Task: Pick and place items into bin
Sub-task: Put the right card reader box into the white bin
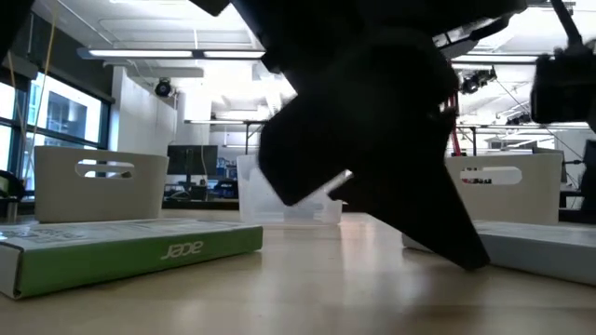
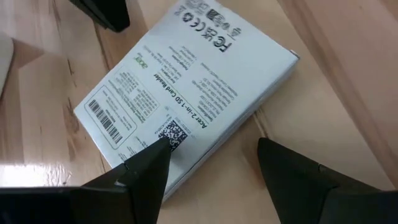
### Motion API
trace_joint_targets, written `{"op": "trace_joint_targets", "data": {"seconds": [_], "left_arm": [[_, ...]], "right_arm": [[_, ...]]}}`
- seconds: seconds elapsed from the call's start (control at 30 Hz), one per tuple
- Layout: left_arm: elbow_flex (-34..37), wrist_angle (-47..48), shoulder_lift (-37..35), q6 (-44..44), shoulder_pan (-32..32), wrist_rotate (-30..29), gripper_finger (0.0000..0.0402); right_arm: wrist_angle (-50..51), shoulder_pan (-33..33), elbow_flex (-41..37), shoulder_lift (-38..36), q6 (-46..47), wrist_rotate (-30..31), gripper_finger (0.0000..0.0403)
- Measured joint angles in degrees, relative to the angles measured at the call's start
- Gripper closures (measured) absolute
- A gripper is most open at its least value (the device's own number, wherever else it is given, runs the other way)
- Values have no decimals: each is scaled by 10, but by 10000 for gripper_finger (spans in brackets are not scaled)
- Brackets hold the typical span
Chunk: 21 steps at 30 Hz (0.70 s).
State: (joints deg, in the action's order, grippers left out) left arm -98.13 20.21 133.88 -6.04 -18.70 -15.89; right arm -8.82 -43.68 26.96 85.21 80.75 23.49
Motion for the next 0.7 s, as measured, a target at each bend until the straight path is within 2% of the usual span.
{"op": "trace_joint_targets", "data": {"seconds": [0.2, 0.33, 0.4, 0.53, 0.7], "left_arm": [[1, 0, -3, 5, -9, -25, 170], [1, -36, -3, 10, -9, -38, 170], [1, -57, -3, 39, -7, -42, 170], [-1, -65, -20, 136, 8, -8, 170], [-1, -2, -47, 200, 15, 30, 170]], "right_arm": [[2, -7, -17, 0, 7, -7, 391], [4, -7, -17, 0, -9, -3, 391], [4, -7, -17, 0, -11, 0, 391], [1, -7, -16, 0, -12, 7, 391], [-3, -7, -16, 0, -35, 23, 391]]}}
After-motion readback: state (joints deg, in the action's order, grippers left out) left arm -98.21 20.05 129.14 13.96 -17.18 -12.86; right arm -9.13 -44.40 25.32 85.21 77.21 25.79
